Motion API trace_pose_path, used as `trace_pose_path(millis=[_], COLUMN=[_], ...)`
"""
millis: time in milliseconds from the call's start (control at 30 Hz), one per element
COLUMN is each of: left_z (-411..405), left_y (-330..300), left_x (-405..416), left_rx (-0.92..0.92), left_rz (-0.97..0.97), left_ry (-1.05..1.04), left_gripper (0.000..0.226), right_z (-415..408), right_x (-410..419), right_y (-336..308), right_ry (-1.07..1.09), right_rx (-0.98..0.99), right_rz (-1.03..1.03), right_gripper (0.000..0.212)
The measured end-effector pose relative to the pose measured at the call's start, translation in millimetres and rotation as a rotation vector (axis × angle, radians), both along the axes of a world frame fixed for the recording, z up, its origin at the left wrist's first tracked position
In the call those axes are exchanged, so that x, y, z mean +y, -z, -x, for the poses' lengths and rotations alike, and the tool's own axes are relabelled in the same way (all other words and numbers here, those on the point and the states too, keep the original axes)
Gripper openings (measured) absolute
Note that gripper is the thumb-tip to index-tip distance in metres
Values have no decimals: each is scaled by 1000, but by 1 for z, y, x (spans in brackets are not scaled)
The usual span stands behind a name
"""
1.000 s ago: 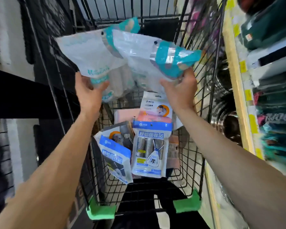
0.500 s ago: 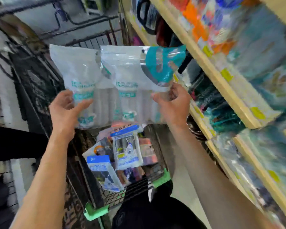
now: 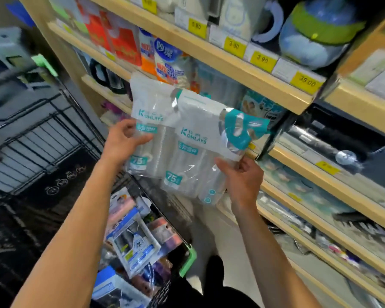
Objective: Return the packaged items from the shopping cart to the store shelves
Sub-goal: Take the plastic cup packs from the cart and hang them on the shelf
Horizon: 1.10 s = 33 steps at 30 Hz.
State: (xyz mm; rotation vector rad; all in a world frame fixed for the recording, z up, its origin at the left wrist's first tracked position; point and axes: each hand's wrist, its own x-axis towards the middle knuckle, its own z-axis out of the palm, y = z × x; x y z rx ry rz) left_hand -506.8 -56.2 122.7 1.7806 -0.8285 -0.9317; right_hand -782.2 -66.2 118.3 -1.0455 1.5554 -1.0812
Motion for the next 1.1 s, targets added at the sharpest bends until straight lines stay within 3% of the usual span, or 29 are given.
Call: trace_pose_path(millis=[200,300,467,767,900,1000,1100], left_z=[7,14,26,21,17,16,8], left_y=[9,17,21,23,25,40,49], left_x=[-119,-161,-201,-257,-267,-268,-278], left_rx=[95,153,239,143,111,46,-89], left_rz=[26,76,171,201,246,211,133], left_ry=[238,330,393,446,405,383,471], left_gripper=[50,30,33,24,33,60,70], right_z=[27,35,42,32,23,19,19], right_x=[-18,-17,-12,-25,-49,-66,-76], right_y=[2,11,33,40,31,24,20], right_ry=[248,302,362,395,375,373,388], right_rx=[31,-34,-15,-34,-26,-30,-20], right_rz=[7,34,17,-15,-3,19,29], right_gripper=[25,25,22,30,27,26,31])
